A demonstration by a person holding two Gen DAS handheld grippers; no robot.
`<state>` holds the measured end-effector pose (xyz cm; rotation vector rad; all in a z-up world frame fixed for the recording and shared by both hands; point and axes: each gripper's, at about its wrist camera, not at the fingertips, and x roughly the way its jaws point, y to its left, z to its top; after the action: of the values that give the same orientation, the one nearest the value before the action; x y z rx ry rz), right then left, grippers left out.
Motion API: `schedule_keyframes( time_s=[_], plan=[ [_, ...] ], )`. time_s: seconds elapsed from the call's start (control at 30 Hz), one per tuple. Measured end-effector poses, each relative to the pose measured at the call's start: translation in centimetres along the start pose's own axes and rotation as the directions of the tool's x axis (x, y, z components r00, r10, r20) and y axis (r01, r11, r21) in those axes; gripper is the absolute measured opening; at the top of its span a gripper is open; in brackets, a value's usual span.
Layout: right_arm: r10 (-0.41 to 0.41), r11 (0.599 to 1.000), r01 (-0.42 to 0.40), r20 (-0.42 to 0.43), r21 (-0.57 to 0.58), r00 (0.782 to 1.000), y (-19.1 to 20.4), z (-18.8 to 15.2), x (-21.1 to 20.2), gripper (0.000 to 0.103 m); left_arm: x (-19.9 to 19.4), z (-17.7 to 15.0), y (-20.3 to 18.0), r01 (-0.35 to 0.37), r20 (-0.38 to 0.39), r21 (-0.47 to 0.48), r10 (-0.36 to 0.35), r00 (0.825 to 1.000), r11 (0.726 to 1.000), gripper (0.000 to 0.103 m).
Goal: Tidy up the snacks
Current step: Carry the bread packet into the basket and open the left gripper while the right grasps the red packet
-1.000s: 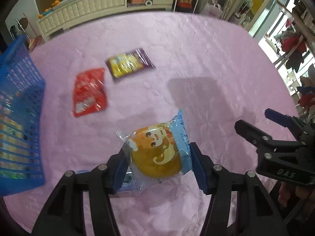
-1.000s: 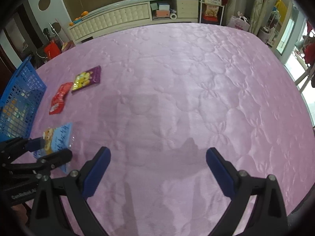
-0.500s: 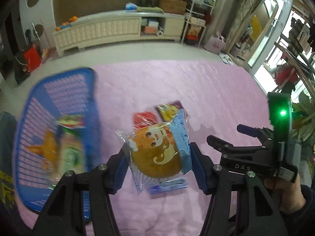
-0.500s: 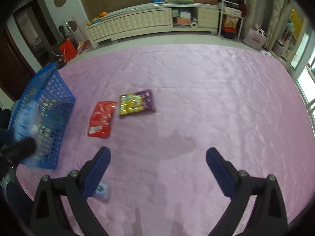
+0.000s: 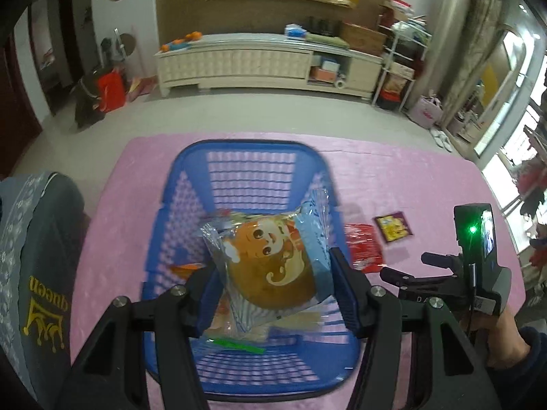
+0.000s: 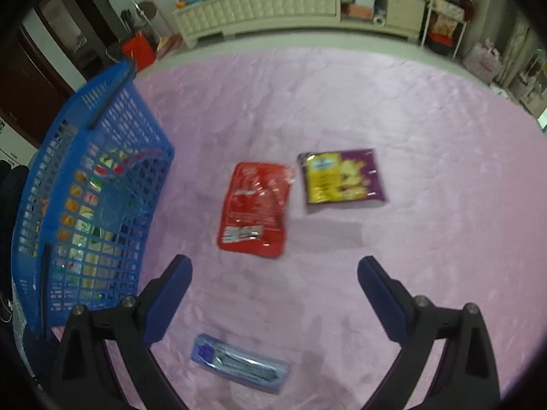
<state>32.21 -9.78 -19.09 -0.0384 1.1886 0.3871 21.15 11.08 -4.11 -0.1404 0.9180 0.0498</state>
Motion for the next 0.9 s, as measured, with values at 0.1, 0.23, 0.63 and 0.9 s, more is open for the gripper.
schedule_keyframes(
  time_s=[0.1,0.23,0.63,0.9],
  plan=[
    [0.004,1.000,-0.004,-0.029,0.001,1.000,0.8,0.5,1.6,0.099,0.8,-0.1,1.5,0.000,-0.018,-0.024,0.000,1.000,1.000,0.056],
    [-0.005,1.000,0.005,-0.054,0.005,0.999,1.2,1.5,3.5,0.099,1.8,-0.1,2.5,0.009,-0.038,-0.040,-0.010,0.999,0.999,0.056],
    [-0.122,0.983,0.117,-0.026,-0.141,0.992,3.2,2.3,5.7,0.078,4.0,-1.0,1.7,0.060,-0.081,0.028,-0.058,0.995,0.998,0.056],
    [-0.111,0.972,0.105,-0.015,-0.208,0.994,3.1,2.1,4.9,0.054,5.4,-1.1,0.5,0.071,-0.123,0.035,-0.067,0.990,0.997,0.058]
  ],
)
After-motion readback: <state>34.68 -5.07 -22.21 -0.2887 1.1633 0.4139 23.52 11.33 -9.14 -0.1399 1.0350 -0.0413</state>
